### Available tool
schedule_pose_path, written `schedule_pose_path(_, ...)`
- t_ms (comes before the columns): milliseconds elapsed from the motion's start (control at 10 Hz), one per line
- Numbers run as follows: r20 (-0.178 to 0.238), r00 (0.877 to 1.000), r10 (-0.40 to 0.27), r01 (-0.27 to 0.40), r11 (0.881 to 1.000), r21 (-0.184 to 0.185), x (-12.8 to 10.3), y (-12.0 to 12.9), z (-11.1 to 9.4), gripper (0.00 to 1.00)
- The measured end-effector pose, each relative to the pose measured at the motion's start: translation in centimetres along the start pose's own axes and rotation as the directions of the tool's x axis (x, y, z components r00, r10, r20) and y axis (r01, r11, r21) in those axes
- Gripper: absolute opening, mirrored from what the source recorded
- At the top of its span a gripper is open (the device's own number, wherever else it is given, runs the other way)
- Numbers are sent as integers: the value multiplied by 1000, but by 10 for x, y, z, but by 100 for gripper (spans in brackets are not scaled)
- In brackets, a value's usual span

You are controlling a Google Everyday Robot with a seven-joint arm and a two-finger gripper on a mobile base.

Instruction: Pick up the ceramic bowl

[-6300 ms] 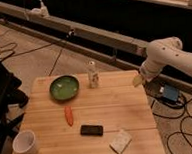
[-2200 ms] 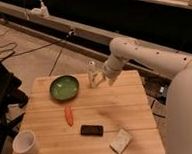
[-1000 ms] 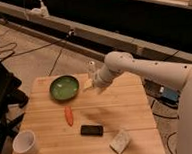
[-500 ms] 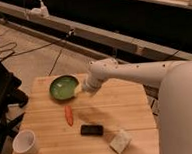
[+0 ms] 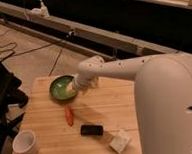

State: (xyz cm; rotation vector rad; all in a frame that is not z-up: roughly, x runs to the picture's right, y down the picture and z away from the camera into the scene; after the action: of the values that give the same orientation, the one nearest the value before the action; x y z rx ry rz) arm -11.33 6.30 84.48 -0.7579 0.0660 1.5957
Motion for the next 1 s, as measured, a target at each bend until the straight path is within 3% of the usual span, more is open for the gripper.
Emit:
schedule_pose_path(200, -47, 999, 11, -12, 1000, -20, -5, 5, 25, 61)
schedule_pose_path(500, -86, 996, 36, -40, 998, -44, -23, 0, 51, 61)
schedule_pose_path(1000, -95, 991, 95, -108, 983, -149, -54, -8, 65, 59)
